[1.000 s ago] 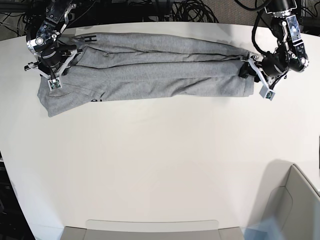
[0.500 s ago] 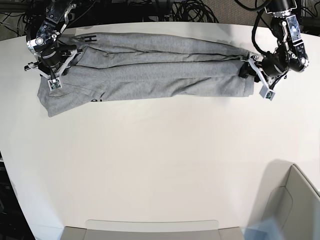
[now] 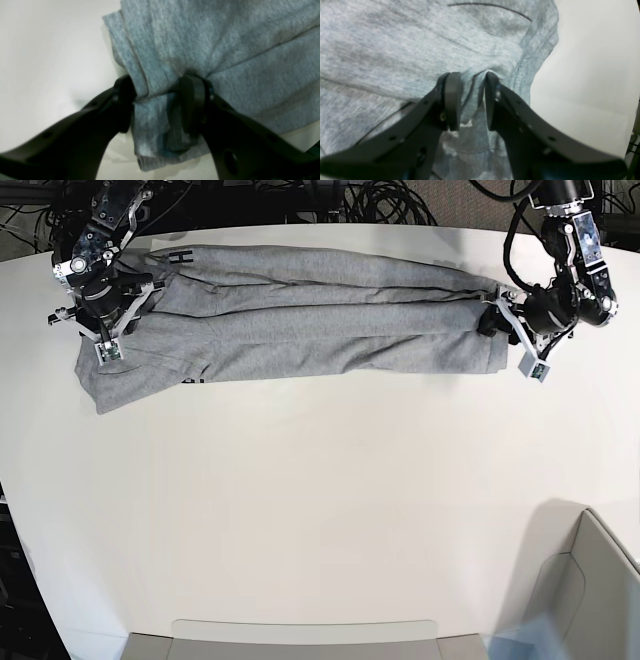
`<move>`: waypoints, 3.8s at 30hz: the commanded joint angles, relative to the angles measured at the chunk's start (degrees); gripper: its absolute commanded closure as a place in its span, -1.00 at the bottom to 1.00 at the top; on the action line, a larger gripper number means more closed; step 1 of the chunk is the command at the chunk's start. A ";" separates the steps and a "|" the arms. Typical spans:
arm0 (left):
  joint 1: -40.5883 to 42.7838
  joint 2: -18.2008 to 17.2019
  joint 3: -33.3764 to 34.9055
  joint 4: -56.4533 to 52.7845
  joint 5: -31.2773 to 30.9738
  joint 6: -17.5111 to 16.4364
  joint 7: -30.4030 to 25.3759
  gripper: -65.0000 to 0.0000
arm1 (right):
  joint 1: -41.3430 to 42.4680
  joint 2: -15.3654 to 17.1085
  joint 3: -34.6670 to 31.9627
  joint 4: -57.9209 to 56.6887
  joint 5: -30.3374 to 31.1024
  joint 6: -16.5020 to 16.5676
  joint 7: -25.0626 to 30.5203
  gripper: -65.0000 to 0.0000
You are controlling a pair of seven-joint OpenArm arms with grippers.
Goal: Fold the T-shirt properly
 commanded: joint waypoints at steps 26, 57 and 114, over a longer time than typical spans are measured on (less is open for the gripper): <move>1.40 0.72 0.31 -1.52 3.98 0.34 8.17 1.00 | 1.16 0.32 -0.13 1.09 0.13 0.60 1.01 0.48; -7.30 1.77 -16.57 22.04 23.41 0.34 12.17 1.00 | 5.65 -0.12 4.27 1.09 0.31 0.60 1.01 0.48; -5.37 16.72 23.43 31.80 17.61 9.96 12.17 0.56 | 5.65 -0.12 1.89 0.74 0.22 0.60 1.01 0.48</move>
